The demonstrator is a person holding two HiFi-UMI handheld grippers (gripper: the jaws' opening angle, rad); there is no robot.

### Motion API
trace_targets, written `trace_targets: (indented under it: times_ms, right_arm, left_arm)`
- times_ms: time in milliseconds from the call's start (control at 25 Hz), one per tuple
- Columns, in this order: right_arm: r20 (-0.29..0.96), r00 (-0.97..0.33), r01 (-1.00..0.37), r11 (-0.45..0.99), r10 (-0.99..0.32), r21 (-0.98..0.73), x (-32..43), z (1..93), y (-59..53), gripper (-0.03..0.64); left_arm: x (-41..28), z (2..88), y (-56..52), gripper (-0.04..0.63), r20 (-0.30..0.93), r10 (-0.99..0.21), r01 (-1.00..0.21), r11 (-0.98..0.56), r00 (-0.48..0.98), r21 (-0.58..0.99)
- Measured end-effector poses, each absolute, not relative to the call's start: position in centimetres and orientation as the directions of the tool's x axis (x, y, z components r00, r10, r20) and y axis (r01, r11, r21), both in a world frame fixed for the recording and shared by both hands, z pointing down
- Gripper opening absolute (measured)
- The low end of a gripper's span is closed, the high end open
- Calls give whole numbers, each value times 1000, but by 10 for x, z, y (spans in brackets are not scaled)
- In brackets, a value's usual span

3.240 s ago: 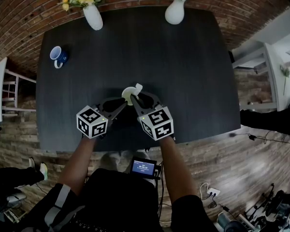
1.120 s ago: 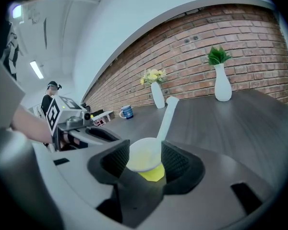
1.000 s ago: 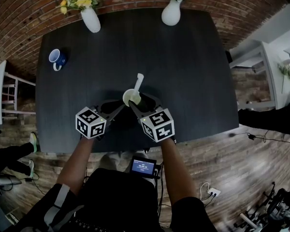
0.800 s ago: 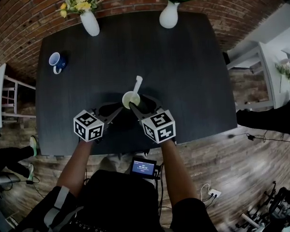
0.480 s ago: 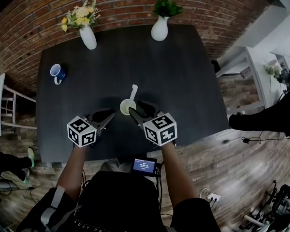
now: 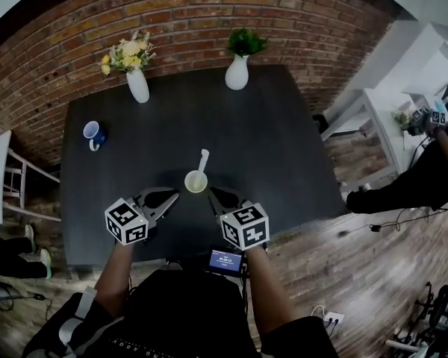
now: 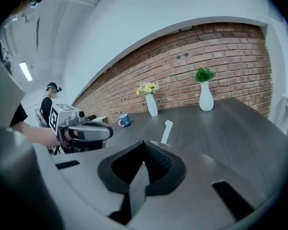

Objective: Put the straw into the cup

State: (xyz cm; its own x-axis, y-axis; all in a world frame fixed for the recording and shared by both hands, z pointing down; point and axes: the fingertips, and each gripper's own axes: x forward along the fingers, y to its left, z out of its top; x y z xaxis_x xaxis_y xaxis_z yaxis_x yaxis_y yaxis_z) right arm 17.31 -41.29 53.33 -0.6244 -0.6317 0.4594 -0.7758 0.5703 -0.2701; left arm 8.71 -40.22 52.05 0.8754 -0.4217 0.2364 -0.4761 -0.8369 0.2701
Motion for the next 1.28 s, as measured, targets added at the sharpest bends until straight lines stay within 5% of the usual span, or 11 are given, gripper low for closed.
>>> trace_targets:
  times_ms: [1280]
  right_arm:
    - [466, -617, -783, 557, -634, -278, 181, 530, -406, 6]
  left_arm:
    - [108, 525, -392, 2, 267, -416, -482, -834, 869, 270]
